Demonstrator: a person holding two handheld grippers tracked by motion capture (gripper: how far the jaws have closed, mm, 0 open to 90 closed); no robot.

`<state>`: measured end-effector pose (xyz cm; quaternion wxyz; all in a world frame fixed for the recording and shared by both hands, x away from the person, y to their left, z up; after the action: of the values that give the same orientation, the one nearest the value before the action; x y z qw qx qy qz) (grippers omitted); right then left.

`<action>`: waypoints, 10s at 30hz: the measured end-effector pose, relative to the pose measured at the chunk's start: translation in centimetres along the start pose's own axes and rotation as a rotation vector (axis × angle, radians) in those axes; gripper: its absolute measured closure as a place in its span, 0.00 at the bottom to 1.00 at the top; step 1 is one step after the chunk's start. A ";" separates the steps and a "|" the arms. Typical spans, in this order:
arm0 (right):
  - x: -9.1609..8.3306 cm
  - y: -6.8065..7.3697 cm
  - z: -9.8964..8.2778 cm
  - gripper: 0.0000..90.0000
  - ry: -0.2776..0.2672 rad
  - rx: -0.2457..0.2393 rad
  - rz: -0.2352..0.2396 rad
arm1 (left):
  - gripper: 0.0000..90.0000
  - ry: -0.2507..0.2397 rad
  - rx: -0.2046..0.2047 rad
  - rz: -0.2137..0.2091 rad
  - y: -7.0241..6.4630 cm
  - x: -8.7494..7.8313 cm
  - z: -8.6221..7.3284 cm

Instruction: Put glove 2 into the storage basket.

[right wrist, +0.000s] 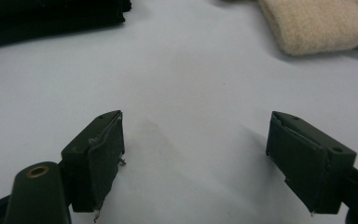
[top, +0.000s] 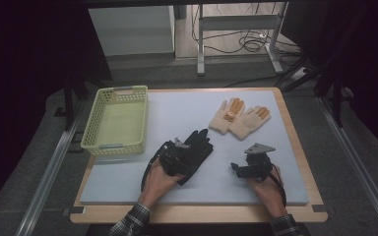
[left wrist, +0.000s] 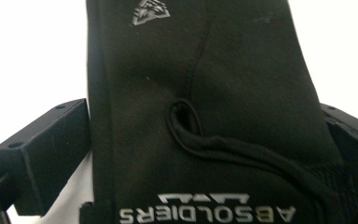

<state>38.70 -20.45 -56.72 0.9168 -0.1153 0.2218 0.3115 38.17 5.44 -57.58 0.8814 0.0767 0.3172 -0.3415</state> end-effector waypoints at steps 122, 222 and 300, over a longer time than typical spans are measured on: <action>0.0 0.1 0.0 0.21 -0.006 -0.011 -0.007 | 0.76 0.107 -0.271 0.507 27.7 -10.8 0.3; 0.1 -0.1 0.0 0.20 0.012 0.015 0.007 | 0.01 -0.204 0.057 -0.087 1.5 -7.5 -2.5; 9.6 -13.2 5.6 0.54 0.021 0.071 -0.234 | 0.03 -0.106 0.036 0.026 3.4 -7.5 -6.9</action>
<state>55.57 -23.79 -55.49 0.9481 -0.1110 0.2272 0.1928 32.63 14.59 -58.74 0.8998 0.0786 0.2628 -0.3394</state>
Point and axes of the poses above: each handheld gripper's, and its own axes: x roughly forward along the jaws, z roughly out of its top, y roughly to its left, the point moved 5 cm from there along x, roughly forward along the jaws, and after that the axes turned 14 degrees about -y, right-handed, at the moved point
